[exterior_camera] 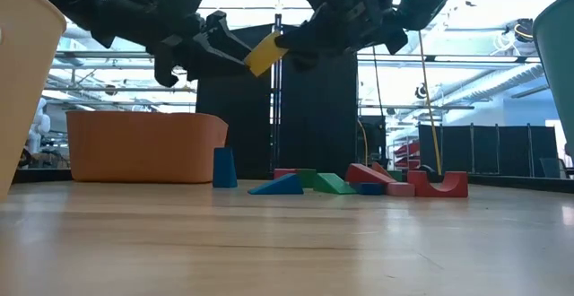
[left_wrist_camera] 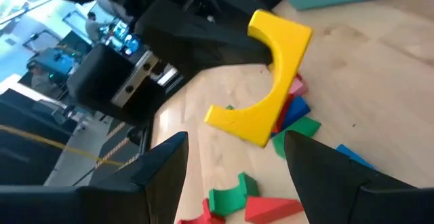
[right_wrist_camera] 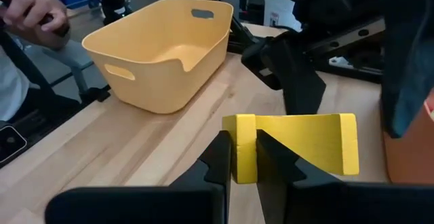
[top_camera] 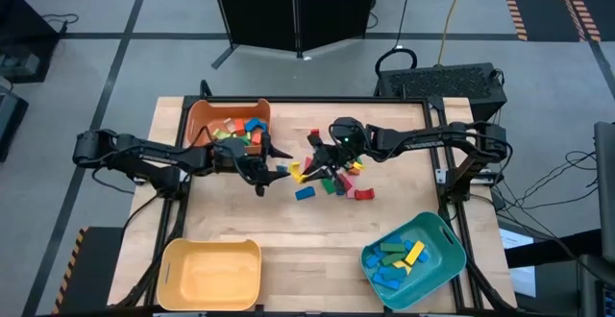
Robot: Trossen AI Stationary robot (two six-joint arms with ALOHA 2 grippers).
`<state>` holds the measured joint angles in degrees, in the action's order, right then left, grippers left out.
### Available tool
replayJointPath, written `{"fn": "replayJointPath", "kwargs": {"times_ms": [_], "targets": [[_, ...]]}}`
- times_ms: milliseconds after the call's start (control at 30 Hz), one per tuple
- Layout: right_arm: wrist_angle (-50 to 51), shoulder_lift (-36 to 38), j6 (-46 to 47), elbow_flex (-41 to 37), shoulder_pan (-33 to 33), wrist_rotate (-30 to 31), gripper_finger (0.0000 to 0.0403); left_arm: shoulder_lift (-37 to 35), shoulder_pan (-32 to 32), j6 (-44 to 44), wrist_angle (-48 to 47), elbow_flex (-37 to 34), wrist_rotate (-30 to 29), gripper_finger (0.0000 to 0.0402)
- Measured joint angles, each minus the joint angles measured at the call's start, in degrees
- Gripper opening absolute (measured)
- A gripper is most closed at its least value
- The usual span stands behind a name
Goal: Sort blocks by size
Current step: Put the yellow arch block into the orange bin
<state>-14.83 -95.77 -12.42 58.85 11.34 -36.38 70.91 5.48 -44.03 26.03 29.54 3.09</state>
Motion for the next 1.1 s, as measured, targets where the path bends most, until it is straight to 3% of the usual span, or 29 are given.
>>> {"fn": "replayJointPath", "kwargs": {"times_ms": [600,833,1100], "targets": [[-3.13,0.0,-1.86,0.0,-0.75,-2.82,0.0034,0.0,-0.08,0.13,4.1,0.02,9.31,0.0244],[-3.74,0.0,-2.21,0.0,-0.72,-2.97,0.0034,0.34,-0.11,0.13,5.45,0.02,10.23,0.0244],[-4.27,0.0,-1.89,0.0,-0.72,-2.99,0.0034,5.4,-0.11,0.13,12.01,0.03,10.25,0.0244]]}}
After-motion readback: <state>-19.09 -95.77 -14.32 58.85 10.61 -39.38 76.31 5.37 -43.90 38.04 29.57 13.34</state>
